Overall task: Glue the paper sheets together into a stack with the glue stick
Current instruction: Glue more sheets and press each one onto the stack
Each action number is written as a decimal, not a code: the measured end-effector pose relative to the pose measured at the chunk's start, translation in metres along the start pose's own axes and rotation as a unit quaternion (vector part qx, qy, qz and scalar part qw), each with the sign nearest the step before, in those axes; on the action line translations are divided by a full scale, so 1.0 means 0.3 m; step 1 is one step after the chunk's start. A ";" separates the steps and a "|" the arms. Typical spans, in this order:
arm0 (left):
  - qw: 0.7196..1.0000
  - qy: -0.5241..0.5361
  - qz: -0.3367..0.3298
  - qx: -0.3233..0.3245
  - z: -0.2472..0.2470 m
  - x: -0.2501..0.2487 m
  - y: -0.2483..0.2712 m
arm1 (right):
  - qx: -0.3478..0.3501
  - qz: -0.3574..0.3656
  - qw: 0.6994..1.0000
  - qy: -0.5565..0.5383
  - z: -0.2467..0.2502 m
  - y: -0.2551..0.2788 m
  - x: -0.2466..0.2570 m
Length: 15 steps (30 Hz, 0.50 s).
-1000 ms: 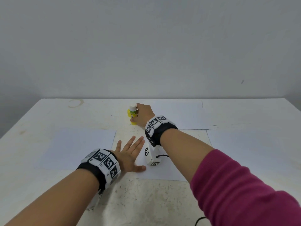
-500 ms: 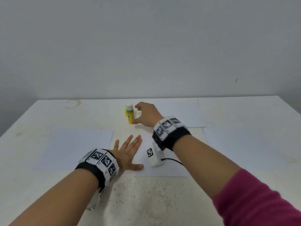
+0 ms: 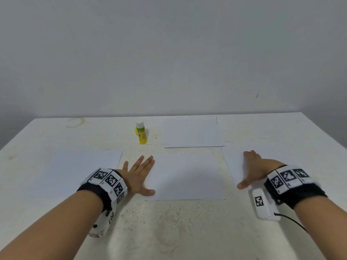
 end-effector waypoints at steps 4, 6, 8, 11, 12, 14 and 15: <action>1.000 0.006 0.002 -0.011 -0.008 0.001 -0.005 | -0.004 0.023 0.999 -0.033 -0.006 0.005 -0.012; 1.000 0.009 0.002 -0.016 -0.009 0.001 -0.005 | -0.011 0.032 0.998 -0.046 -0.006 0.002 -0.016; 1.000 0.011 0.000 -0.016 -0.010 0.001 -0.006 | -0.016 0.037 0.998 -0.051 -0.009 0.003 -0.019; 1.000 0.006 -0.008 -0.005 -0.006 0.002 -0.006 | -0.024 0.046 0.997 -0.054 -0.006 0.013 -0.021; 1.000 0.006 -0.014 -0.006 -0.005 -0.001 -0.004 | -0.027 0.051 0.997 -0.056 -0.003 0.020 -0.022; 1.000 0.003 -0.017 -0.007 -0.006 0.003 -0.010 | -0.033 0.054 0.996 -0.062 0.005 0.036 -0.025; 1.000 0.000 -0.016 -0.008 -0.006 0.005 -0.012 | -0.036 0.056 0.996 -0.065 0.010 0.042 -0.027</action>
Point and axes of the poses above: each hand's wrist, its own y-axis away from the middle knuckle, its own z-axis out of the back of the hand, x = y × z, the point moved 2 cm from there along -y, towards the middle knuckle, and after that the axes turned 5 degrees about x, right-handed, at the moved point
